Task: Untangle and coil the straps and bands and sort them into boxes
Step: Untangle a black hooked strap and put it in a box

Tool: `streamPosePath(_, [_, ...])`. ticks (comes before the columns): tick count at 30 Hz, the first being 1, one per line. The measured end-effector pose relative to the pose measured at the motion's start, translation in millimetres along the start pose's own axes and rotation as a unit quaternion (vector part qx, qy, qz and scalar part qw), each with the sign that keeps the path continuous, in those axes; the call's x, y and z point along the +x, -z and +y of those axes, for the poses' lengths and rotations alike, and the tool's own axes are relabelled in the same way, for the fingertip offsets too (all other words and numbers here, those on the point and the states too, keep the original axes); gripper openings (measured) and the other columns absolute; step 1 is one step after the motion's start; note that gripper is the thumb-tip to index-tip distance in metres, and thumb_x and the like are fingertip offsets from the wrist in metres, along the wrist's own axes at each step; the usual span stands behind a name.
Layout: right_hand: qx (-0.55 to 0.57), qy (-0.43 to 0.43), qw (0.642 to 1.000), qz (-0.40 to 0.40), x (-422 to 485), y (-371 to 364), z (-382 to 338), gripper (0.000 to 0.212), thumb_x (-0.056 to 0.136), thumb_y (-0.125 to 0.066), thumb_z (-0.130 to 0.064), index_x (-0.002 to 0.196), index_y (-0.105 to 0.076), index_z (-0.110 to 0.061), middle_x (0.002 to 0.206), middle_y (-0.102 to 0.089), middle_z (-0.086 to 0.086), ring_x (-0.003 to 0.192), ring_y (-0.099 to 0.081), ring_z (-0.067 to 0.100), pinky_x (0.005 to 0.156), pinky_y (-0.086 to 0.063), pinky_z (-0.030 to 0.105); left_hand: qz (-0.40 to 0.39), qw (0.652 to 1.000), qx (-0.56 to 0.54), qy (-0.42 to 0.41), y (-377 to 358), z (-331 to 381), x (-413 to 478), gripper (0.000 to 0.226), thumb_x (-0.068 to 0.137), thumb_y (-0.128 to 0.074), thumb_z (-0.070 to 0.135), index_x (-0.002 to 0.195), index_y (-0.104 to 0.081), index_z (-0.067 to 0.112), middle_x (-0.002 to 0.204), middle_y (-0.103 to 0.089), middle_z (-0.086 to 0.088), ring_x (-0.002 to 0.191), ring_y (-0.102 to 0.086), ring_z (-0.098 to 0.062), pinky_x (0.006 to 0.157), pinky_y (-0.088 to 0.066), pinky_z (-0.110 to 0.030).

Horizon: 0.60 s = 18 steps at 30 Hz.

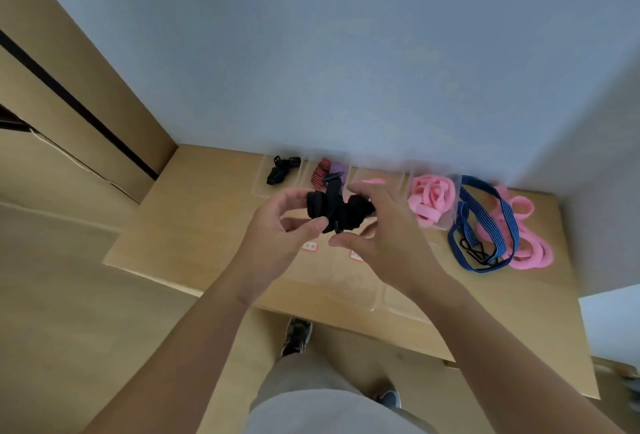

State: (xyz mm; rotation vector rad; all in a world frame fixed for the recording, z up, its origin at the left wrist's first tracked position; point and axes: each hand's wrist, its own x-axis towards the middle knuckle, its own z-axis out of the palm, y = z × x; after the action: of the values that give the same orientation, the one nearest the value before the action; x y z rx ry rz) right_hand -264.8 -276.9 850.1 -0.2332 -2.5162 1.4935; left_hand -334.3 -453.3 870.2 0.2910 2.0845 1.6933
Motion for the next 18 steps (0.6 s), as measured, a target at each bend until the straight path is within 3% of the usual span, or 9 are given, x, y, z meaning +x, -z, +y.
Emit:
streamPosePath(5, [0.009,-0.066,0.998,-0.005,49.0,-49.8,0.4,0.06,0.078,-0.086,-0.024,0.132,-0.059,-0.024,0.109,-0.06,-0.01,0.09,-0.063,0.001,0.078,-0.054,0.021,-0.001,0.999,0.032,0.021,50.1,-15.3,47.6,0.034,0.095,-0.071,0.015,0.124,-0.064,0.03,0.122,-0.068,0.012,0.097,-0.073,-0.018,0.076,-0.052,-0.023])
streamPosePath(8, [-0.005,-0.089,0.996,-0.01,83.1,-86.1,4.0,0.055,0.08,-0.083,-0.02,0.131,-0.061,-0.021,0.102,-0.066,-0.012,0.088,-0.064,0.002,0.083,-0.051,0.02,-0.003,0.997,0.066,0.041,84.1,-31.7,87.3,0.042,0.095,-0.071,0.017,0.132,-0.06,0.034,0.123,-0.067,0.01,0.096,-0.074,-0.019,0.077,-0.057,-0.037])
streamPosePath(10, [-0.039,-0.111,0.993,-0.024,107.5,-110.8,12.5,0.055,0.082,-0.08,-0.021,0.134,-0.06,-0.019,0.11,-0.068,-0.007,0.094,-0.065,0.011,0.084,-0.049,0.025,-0.026,0.993,0.099,0.059,106.0,-47.0,115.8,0.048,0.095,-0.07,0.018,0.137,-0.057,0.037,0.122,-0.065,0.008,0.095,-0.074,-0.019,0.078,-0.058,-0.041])
streamPosePath(14, [-0.122,-0.14,0.981,-0.052,153.7,-153.6,37.9,0.048,0.085,-0.075,-0.017,0.131,-0.063,-0.014,0.121,-0.064,0.009,0.108,-0.061,0.027,0.094,-0.047,0.038,-0.081,0.98,0.16,0.085,138.9,-83.9,171.0,0.048,0.093,-0.07,0.015,0.138,-0.058,0.029,0.121,-0.068,0.001,0.089,-0.071,-0.019,0.08,-0.056,-0.036])
streamPosePath(18, [-0.161,-0.194,0.966,-0.064,188.0,-180.1,62.4,0.049,0.088,-0.072,-0.014,0.135,-0.06,-0.015,0.125,-0.059,0.014,0.111,-0.059,0.03,0.097,-0.045,0.037,-0.116,0.959,0.249,0.076,152.4,-112.9,217.1,0.049,0.092,-0.069,0.022,0.139,-0.057,0.027,0.118,-0.067,0.004,0.089,-0.065,-0.014,0.082,-0.052,-0.029])
